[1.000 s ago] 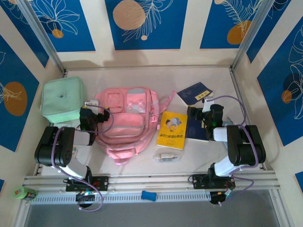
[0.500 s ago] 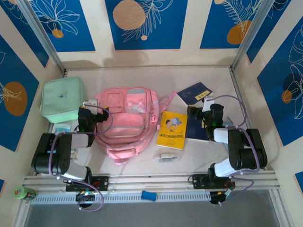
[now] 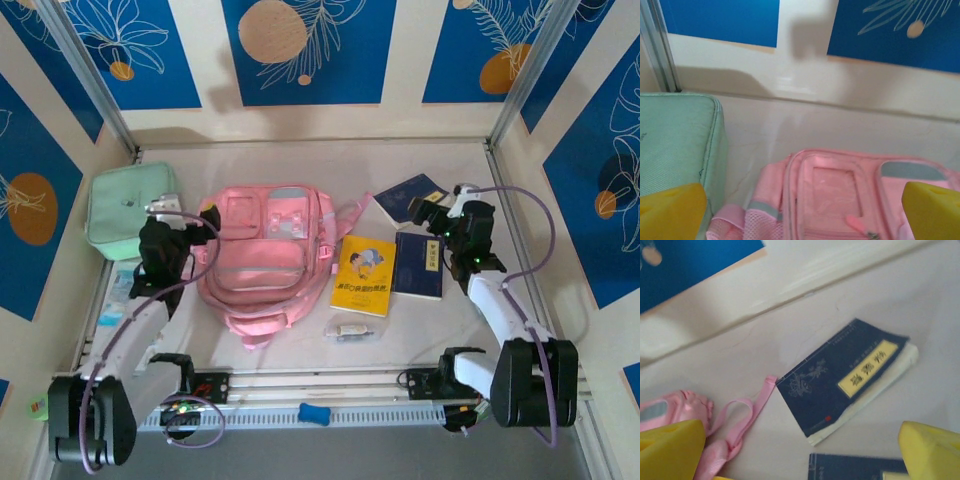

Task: Pack the student bag
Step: Move the student bag to the top-center of the table.

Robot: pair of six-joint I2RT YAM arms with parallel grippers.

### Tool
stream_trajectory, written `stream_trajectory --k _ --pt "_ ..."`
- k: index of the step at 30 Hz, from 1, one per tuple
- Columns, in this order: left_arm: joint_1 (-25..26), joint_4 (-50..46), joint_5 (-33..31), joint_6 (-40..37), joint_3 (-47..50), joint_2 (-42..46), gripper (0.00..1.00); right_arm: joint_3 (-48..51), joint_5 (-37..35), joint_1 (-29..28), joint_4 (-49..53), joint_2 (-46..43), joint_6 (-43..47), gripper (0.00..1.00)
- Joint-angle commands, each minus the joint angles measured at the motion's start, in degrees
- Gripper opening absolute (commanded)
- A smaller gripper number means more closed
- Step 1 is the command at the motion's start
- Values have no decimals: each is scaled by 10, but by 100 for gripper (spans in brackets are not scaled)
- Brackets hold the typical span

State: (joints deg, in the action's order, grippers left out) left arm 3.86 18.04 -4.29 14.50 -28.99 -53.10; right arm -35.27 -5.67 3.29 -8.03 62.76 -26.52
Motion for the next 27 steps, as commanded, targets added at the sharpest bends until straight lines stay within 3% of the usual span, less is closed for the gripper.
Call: stream_trajectory --k 1,3,6,10,15,21,27 --pt "-3 -110 -3 114 -6 41 99 -17 65 46 142 -1 -126 99" --pt "-3 -123 6 134 3 61 99 -27 89 44 176 0 -126 99" --pt "-2 -224 18 169 -29 74 99 -30 125 16 207 -14 -109 99" --pt "-1 -308 72 190 -51 83 99 -53 141 -41 269 -15 -95 99" --pt "4 -467 89 206 -90 120 99 -80 159 -115 327 8 -111 99" --pt "41 -587 103 254 -86 169 100 -115 145 -236 315 82 -151 99" --pt "80 -655 112 282 -78 186 99 -211 133 -309 312 213 -139 99"
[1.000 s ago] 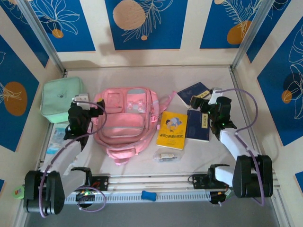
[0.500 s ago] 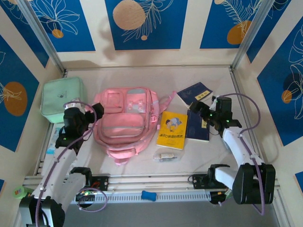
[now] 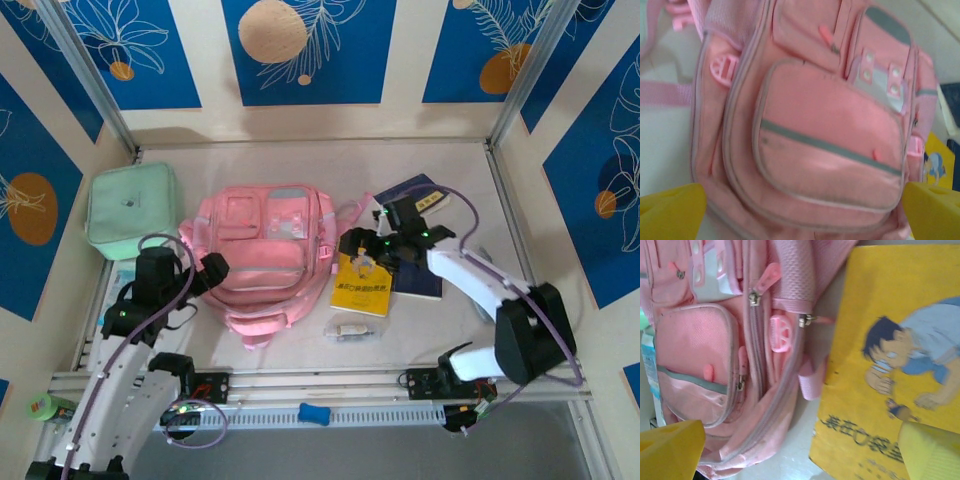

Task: Pack the student bag
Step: Move the student bag to the top-center of the table.

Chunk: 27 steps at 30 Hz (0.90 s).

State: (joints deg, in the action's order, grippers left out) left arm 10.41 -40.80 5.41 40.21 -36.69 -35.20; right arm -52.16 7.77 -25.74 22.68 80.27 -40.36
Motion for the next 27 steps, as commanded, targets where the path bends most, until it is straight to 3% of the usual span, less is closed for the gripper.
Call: stream_trajectory --k 1,6,11,20,23,27 --pt "20 -75 11 31 0 10 99 -63 -6 -25 8 63 2 100" --pt "41 -107 -4 50 8 18 99 -152 -36 -31 24 166 15 93" --pt "68 -84 23 82 49 20 99 -220 -39 -25 33 251 27 82" --pt "107 34 49 152 145 23 100 -282 -10 -15 23 345 48 58" --pt "108 87 51 167 174 22 99 -294 1 -14 20 350 53 43" --pt "109 143 41 178 196 7 99 -274 39 -11 -22 321 52 10"
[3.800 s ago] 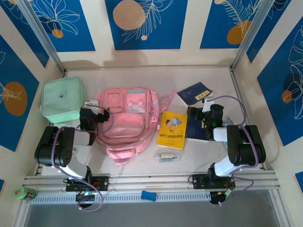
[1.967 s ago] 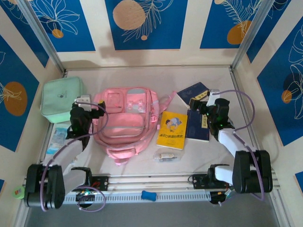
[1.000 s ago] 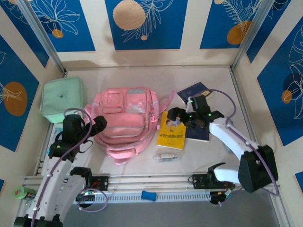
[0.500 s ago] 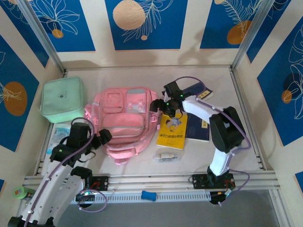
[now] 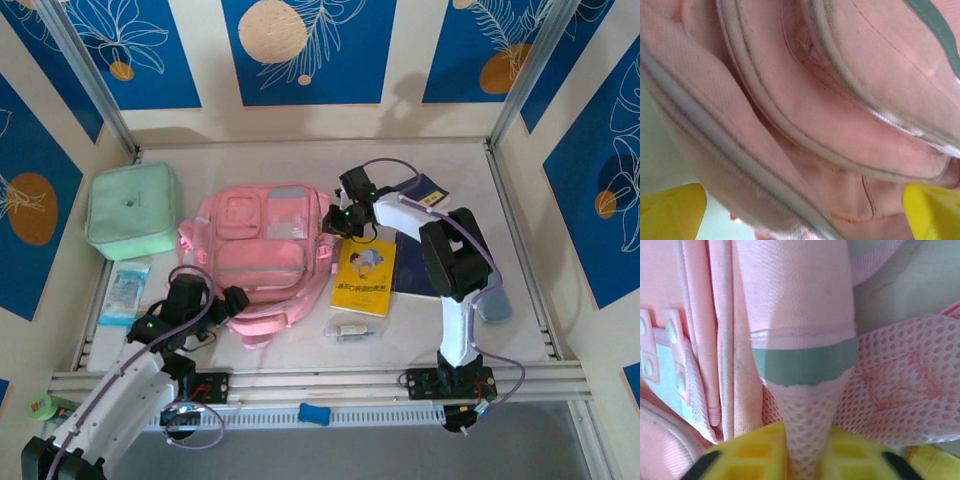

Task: Pack the student bag
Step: Move the student bag to the top-center of the table.

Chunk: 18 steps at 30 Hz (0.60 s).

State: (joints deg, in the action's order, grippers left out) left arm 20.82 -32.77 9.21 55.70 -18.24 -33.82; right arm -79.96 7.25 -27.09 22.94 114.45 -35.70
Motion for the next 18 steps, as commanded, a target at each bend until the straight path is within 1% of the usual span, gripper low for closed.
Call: stream_trajectory --k 1,3,5,8,10,14,16,17,18 --pt "5 84 0 31 21 -12 99 7 54 5 -32 -27 7 7" --pt "5 131 2 40 39 -25 99 0 58 7 -28 -38 11 0" --pt "5 160 -3 41 45 -40 99 -5 66 11 -29 -48 17 0" --pt "4 181 -34 39 40 -62 99 -7 102 30 -39 -55 3 0" --pt "4 211 -55 41 41 -77 99 -10 119 44 -40 -58 -8 0" --pt "4 268 -77 27 13 -127 99 -8 130 58 -48 -73 -28 0" --pt "4 277 -79 17 -17 -168 99 11 124 64 -59 -91 -70 0" --pt "4 273 -87 25 -30 -184 99 26 121 66 -75 -101 -83 0" --pt "4 291 -91 29 -38 -198 99 42 114 68 -95 -112 -97 0"
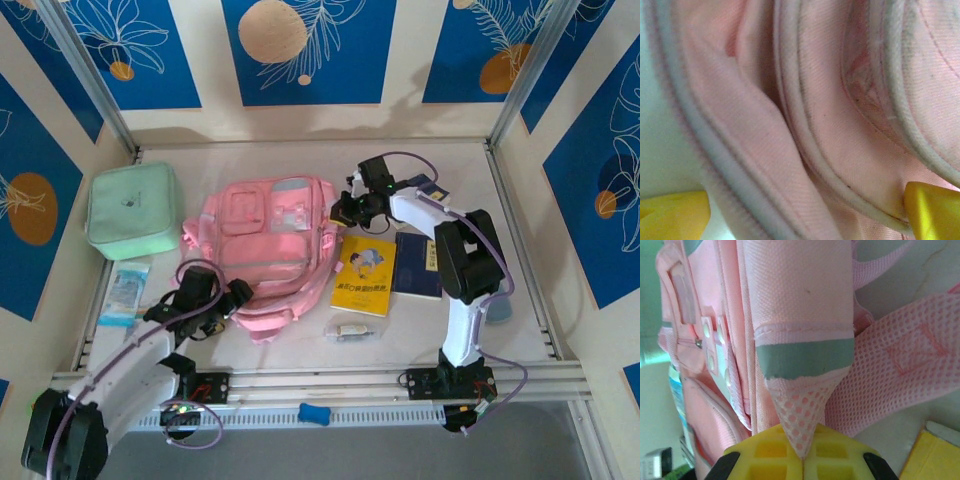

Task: Pack the student bag
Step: Move the student bag to the top-center of the table.

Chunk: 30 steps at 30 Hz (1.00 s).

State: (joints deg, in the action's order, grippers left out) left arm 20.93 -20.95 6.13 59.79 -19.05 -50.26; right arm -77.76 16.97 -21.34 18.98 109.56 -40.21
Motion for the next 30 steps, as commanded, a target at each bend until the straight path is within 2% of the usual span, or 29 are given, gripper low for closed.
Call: stream_trajectory --k 1,5,9,11,17,21,26,30 --pt "3 211 -60 -12 -31 -48 99 31 5 13 -68 -70 -63 0" --pt "3 269 -29 -28 -89 -135 99 35 -2 28 -69 -72 -94 0" --pt "3 339 3 -37 -148 -224 99 54 -52 31 -76 -93 -112 0" --pt "3 344 17 -52 -186 -256 99 57 -59 33 -77 -96 -119 0" --pt "2 313 13 -80 -258 -299 99 57 -67 37 -74 -97 -128 0" --pt "-8 238 -4 -118 -313 -316 99 58 -77 18 -76 -98 -137 0" --pt "-41 183 -18 -126 -321 -310 99 94 -77 16 -113 -100 -205 0" --pt "-52 104 -38 -157 -346 -307 99 128 -88 -14 -147 -110 -247 0"
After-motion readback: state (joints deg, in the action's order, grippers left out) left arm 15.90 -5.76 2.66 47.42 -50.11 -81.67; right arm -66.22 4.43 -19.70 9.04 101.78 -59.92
